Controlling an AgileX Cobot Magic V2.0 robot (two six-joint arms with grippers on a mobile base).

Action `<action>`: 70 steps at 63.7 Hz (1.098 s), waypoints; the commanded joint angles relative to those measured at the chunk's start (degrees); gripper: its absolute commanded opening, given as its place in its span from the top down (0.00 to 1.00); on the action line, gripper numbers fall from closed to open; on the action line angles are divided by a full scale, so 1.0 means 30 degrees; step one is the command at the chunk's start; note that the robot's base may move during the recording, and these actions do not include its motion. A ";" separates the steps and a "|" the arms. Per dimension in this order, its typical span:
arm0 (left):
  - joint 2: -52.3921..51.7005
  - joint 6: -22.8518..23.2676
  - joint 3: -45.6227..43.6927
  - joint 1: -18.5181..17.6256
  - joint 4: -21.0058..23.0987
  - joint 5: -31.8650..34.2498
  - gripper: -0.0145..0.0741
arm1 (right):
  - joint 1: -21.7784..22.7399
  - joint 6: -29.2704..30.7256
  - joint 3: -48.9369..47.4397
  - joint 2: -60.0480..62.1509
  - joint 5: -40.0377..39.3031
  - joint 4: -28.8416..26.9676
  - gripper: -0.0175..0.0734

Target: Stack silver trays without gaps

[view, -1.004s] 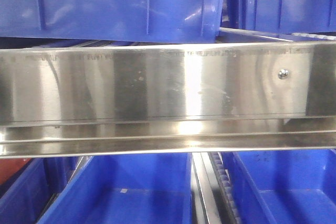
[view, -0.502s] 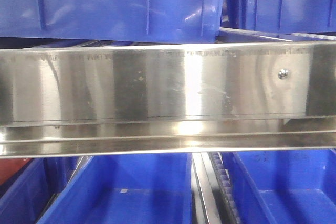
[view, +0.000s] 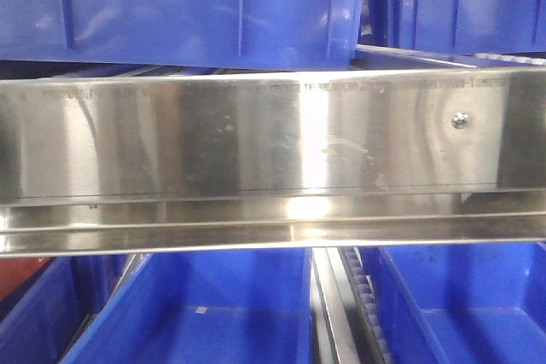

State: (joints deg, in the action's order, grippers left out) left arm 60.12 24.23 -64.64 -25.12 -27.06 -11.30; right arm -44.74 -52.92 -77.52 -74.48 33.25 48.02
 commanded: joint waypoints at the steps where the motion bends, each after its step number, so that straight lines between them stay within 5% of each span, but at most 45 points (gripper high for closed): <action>1: 0.0022 0.0072 -0.0132 -0.0490 -0.0224 0.1513 0.85 | -0.0347 0.0421 -0.0043 -0.0142 -0.9987 0.0507 0.87; 70: 0.0022 0.0072 -0.0132 -0.0490 -0.0224 0.1513 0.85 | -0.0347 0.0421 -0.0043 -0.0142 -1.0446 0.0507 0.87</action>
State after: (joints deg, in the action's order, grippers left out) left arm 60.12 24.23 -64.64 -25.12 -27.06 -11.40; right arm -44.74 -52.92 -77.52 -74.48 33.25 47.92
